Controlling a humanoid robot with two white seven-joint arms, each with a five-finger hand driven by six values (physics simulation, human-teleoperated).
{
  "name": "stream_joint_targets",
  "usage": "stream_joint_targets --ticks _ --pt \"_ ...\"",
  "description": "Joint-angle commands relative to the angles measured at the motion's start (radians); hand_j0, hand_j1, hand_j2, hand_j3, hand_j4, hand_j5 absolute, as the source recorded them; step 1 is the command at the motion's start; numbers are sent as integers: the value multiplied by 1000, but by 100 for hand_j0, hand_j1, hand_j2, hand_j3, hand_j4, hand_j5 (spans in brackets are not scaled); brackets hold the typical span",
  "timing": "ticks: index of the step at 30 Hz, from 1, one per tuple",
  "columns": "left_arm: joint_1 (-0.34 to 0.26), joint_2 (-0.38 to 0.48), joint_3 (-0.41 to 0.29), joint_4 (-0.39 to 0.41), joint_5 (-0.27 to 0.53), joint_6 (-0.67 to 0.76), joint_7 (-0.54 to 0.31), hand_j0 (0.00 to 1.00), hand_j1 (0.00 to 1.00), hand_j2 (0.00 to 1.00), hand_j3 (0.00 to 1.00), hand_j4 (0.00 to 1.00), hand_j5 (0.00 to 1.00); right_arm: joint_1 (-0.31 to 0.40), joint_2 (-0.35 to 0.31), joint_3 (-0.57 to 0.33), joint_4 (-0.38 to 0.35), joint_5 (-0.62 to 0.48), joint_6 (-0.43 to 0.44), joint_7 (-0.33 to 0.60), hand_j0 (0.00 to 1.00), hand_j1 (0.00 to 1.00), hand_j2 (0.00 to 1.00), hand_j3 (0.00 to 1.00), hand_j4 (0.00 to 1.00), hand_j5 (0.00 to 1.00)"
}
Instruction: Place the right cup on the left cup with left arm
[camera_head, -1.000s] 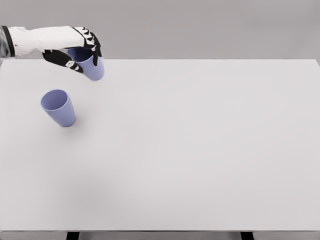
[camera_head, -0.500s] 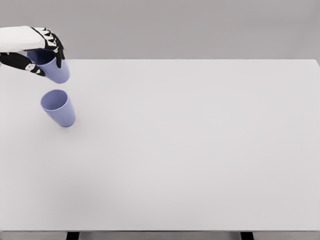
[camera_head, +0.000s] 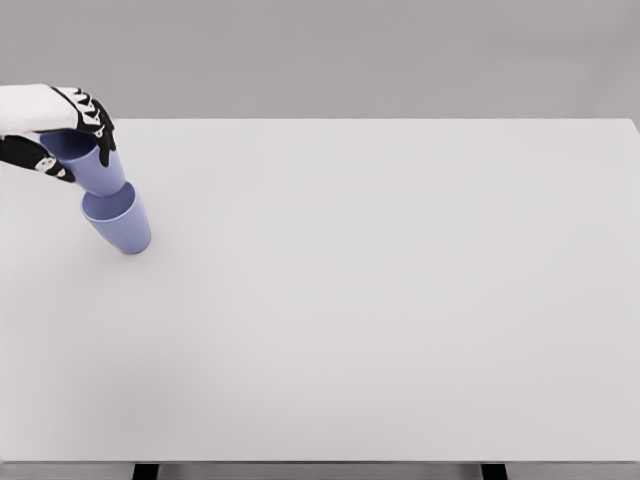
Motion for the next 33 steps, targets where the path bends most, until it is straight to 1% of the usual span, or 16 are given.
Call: stream_joint_targets --ticks 1,5,9,14,15,18,33 --pt "0 1 -2 -3 9 3 1 45 45 45 45 45 45 0 0 0 0 1 0 0 100 100 100 100 100 100" --pt "0 1 -2 -6 15 3 1 45 45 45 45 45 45 0 0 0 0 1 0 0 100 100 100 100 100 100" --pt "-5 -1 -2 11 14 3 1 45 45 45 45 45 45 0 0 0 0 1 0 0 100 100 100 100 100 100" --pt "-3 25 -5 -10 24 3 1 45 45 45 45 45 45 0 0 0 0 1 0 0 100 100 100 100 100 100" --pt "-3 27 -19 -19 32 3 -1 45 45 45 45 45 45 0 0 0 0 1 0 0 100 100 100 100 100 100" --pt "-3 27 -19 -36 44 3 -2 45 45 45 45 45 45 0 0 0 0 1 0 0 100 100 100 100 100 100" --pt "3 22 -27 -18 47 3 -2 45 45 45 45 45 45 0 0 0 0 1 0 0 100 100 100 100 100 100"
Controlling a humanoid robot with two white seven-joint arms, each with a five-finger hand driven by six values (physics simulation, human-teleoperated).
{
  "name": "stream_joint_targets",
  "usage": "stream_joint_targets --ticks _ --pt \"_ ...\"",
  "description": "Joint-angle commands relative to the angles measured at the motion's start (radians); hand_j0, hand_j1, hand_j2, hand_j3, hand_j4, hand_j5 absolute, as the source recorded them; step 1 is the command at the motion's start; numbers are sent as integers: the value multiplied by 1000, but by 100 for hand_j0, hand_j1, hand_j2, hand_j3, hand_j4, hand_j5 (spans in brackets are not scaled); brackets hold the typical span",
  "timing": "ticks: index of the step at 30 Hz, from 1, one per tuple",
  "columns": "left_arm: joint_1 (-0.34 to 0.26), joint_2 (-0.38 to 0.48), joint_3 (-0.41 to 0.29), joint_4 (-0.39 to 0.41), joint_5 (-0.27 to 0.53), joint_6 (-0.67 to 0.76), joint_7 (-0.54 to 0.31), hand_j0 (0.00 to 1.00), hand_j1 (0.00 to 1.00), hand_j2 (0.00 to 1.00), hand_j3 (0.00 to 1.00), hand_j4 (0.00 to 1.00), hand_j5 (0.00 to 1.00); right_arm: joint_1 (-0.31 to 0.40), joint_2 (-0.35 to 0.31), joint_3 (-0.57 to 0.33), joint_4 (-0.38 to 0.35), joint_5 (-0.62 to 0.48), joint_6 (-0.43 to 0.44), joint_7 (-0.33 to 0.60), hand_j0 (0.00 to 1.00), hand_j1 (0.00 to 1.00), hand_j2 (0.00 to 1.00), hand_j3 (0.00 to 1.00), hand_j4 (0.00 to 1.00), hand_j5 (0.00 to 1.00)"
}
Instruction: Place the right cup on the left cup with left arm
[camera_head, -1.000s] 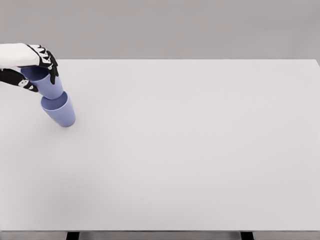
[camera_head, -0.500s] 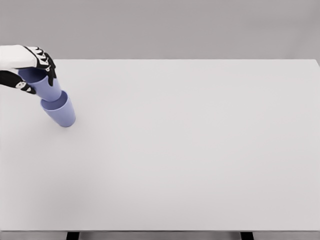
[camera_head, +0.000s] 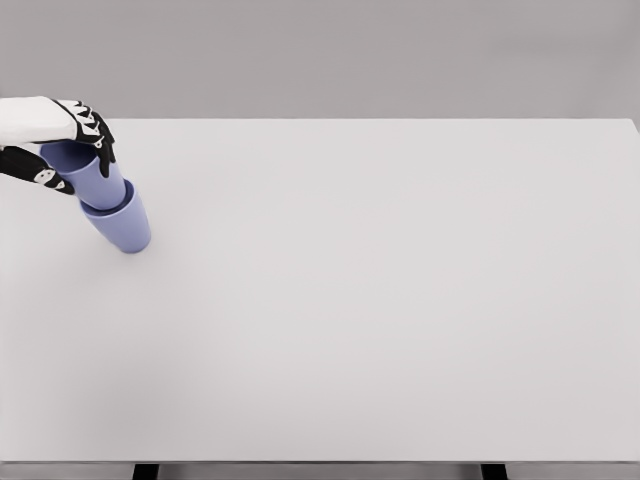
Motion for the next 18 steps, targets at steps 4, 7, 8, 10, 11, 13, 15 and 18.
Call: stream_joint_targets --ticks 4,7,8,10,11,13,15,18 --pt "0 1 3 2 8 3 0 45 45 45 45 45 45 0 0 0 0 1 0 0 100 100 100 100 100 100" --pt "0 3 1 -3 8 3 0 45 45 45 45 45 45 0 0 0 0 1 0 0 100 100 100 100 100 100" --pt "2 3 1 -3 8 3 0 45 45 45 45 45 45 0 0 0 0 1 0 0 100 100 100 100 100 100" --pt "2 3 1 -3 8 3 0 45 45 45 45 45 45 0 0 0 0 1 0 0 100 100 100 100 100 100" --pt "2 3 3 -3 8 3 0 45 45 45 45 45 45 0 0 0 0 1 0 0 100 100 100 100 100 100" --pt "3 1 3 -3 8 3 0 45 45 45 45 45 45 0 0 -2 0 1 0 0 100 100 100 100 100 100" --pt "5 0 3 -3 8 3 0 45 45 45 45 45 45 0 0 0 0 1 0 0 100 100 100 100 100 100" --pt "6 -2 3 -5 8 3 2 46 46 46 46 46 46 0 0 0 0 1 0 0 100 100 100 100 100 100"
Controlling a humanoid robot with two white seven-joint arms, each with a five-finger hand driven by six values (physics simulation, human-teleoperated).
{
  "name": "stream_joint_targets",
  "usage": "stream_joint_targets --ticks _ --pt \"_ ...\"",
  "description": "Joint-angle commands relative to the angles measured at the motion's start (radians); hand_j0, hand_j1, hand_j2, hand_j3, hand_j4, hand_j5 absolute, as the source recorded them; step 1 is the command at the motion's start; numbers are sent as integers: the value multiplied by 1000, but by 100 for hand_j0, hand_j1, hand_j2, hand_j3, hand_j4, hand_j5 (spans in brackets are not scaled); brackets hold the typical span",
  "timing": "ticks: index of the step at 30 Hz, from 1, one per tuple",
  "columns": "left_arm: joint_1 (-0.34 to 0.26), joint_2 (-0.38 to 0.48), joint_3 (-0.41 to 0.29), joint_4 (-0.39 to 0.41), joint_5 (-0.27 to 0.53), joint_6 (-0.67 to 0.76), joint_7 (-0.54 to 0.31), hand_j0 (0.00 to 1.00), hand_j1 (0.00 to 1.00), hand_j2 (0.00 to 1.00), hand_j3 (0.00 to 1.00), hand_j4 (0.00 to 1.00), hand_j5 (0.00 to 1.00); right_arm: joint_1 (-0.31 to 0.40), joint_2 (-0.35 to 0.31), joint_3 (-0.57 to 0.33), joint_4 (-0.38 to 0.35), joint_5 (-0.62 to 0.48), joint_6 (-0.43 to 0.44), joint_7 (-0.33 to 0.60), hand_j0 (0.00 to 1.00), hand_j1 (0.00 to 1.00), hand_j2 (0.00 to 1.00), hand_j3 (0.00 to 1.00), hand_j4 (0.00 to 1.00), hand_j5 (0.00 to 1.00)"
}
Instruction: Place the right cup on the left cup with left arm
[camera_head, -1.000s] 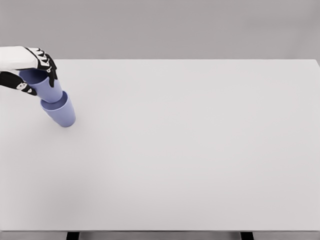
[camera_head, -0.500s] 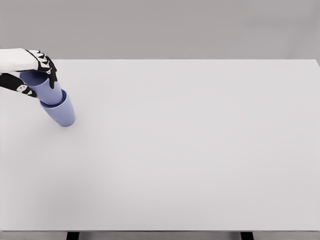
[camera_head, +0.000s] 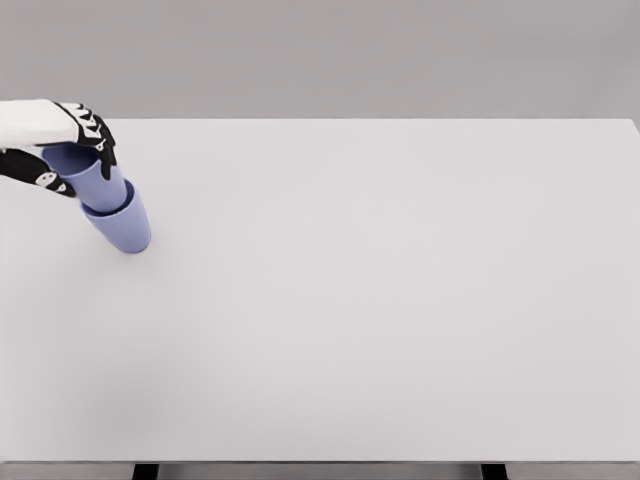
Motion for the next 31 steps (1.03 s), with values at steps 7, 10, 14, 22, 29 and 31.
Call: stream_joint_targets --ticks 7,10,14,22,29,31 --pt "0 5 2 -6 8 3 10 78 78 78 78 78 78 0 0 0 0 1 0 0 100 100 100 100 100 100" --pt "0 7 4 -9 10 3 12 81 81 81 81 81 81 0 0 0 0 1 0 0 100 100 100 100 100 100" --pt "0 7 4 -9 10 3 12 86 86 86 86 86 86 0 0 0 0 1 0 0 100 100 100 100 100 100" --pt "-5 117 2 -235 149 3 5 100 100 100 100 100 100 0 0 0 0 1 0 0 100 100 100 100 100 100" --pt "-5 -2 30 -397 343 3 4 100 100 100 100 100 100 0 0 0 0 1 0 0 100 100 100 100 100 100" --pt "-3 -101 25 -397 366 3 7 100 100 100 100 100 100 0 0 0 0 1 0 0 100 100 100 100 100 100"
